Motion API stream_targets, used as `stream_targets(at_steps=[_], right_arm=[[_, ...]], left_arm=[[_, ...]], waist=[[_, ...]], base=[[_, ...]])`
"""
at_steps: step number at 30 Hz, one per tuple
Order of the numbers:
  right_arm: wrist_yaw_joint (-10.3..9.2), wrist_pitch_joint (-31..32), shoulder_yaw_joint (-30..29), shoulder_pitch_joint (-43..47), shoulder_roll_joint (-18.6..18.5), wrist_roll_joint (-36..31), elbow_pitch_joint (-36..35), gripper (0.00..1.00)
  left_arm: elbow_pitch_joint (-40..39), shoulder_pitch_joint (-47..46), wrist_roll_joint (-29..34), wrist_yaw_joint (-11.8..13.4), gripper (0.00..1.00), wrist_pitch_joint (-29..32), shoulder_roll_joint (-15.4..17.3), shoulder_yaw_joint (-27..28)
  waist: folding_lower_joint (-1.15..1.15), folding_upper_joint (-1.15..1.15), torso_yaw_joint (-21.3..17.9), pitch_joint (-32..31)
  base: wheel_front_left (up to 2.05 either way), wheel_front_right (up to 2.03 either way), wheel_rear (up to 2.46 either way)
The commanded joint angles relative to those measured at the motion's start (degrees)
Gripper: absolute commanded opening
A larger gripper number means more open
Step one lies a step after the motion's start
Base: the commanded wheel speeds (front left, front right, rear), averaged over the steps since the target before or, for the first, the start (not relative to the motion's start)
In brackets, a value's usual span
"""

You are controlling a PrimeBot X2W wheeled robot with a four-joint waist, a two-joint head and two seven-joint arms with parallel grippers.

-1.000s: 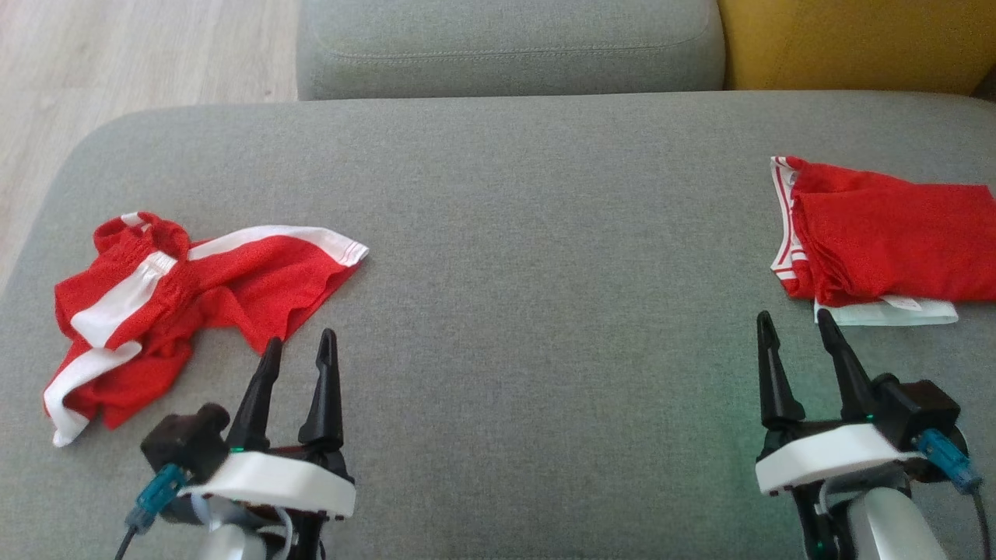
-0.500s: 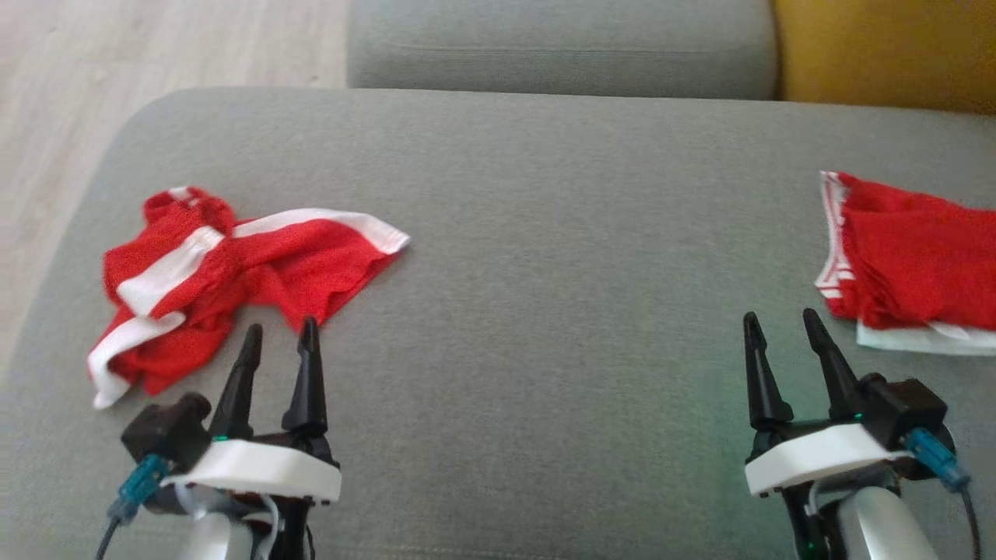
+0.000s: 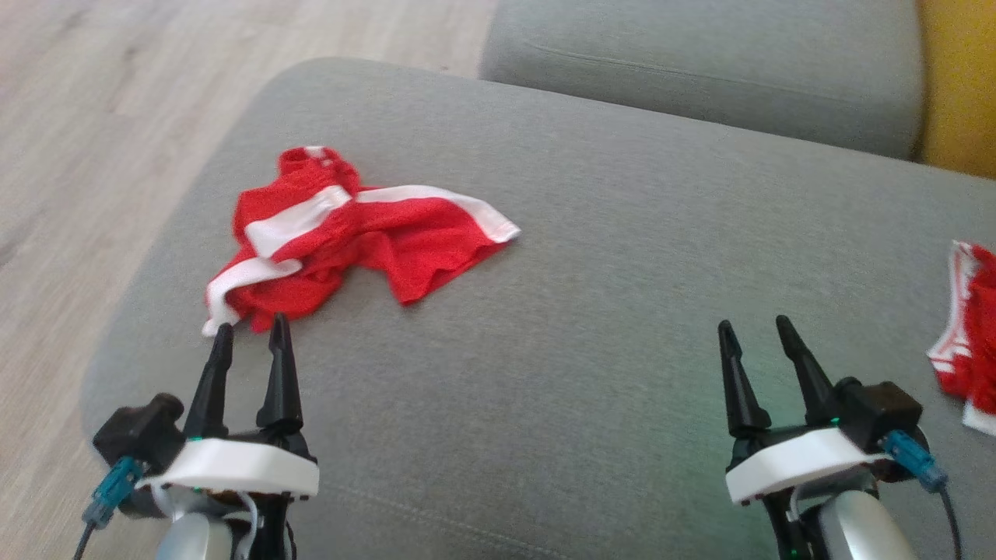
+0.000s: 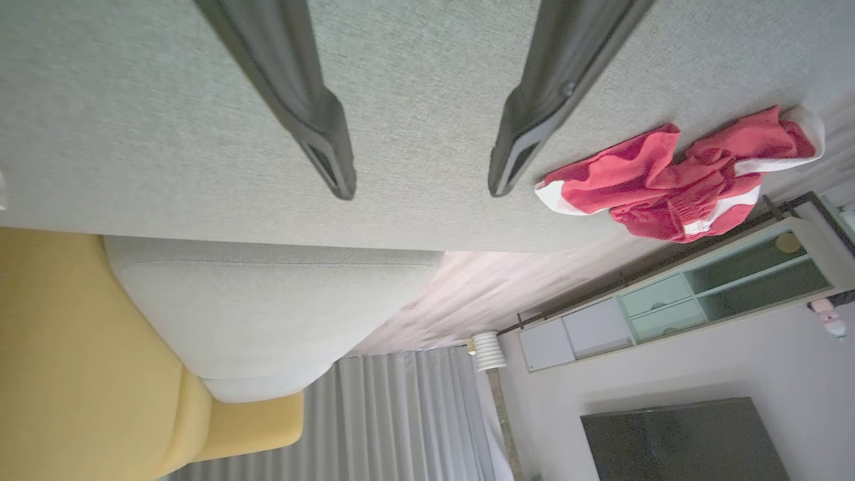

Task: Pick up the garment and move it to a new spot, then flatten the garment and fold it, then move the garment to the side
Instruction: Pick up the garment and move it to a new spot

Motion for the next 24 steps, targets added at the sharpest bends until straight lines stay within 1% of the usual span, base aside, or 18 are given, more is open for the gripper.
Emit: stream_targets(at_steps=[1, 3, 6, 11, 14, 19, 24], right_arm=[[0.2, -0.5, 1.7, -1.7, -0.1, 0.2, -1.4, 1.0], [0.2, -0.6, 2.3, -1.8, -0.1, 0.5, -1.1, 1.0], [0.2, -0.6, 2.6, -1.8, -0.1, 0.7, -0.9, 1.0], [0.2, -0.6, 3.2, -2.0, -0.1, 0.9, -0.4, 1.0], [0.2, -0.6, 3.5, -2.1, -0.1, 1.1, -0.3, 1.0], [0.2, -0.4, 4.0, -2.8, -0.1, 1.3, -0.3, 1.0], [0.2, 0.3, 3.1, -4.0, -0.1, 0.4, -1.5, 1.0]], left_arm=[[-1.7, -2.1, 0.0, -0.1, 1.0, -0.3, 0.6, 1.8], [-1.8, -1.7, -0.1, 0.1, 1.0, -0.3, 0.6, 2.0], [-1.8, -1.5, -0.4, 0.0, 1.0, -0.3, 0.6, 1.9], [-1.9, -1.6, -0.4, 0.0, 1.0, -0.3, 0.6, 1.6], [-2.0, -1.7, -0.5, 0.2, 1.0, -0.3, 0.6, 1.9], [-2.3, -2.6, -1.1, 0.3, 1.0, -0.3, 0.6, 4.2], [-0.8, -5.6, 0.1, -1.0, 1.0, -0.3, 0.6, 7.6]], waist=[[0.0, 0.0, 2.5, -0.4], [0.0, 0.0, 4.3, -0.5], [0.0, 0.0, 5.7, -0.3], [0.0, 0.0, 6.6, -0.2], [0.0, 0.0, 6.4, 0.0], [0.0, 0.0, 4.8, 1.0], [0.0, 0.0, 2.4, 3.8]], base=[[0.0, 0.0, 0.0], [0.0, 0.0, 0.0], [0.0, 0.0, 0.0], [0.0, 0.0, 0.0], [0.0, 0.0, 0.0], [0.0, 0.0, 0.0], [0.0, 0.0, 0.0]])
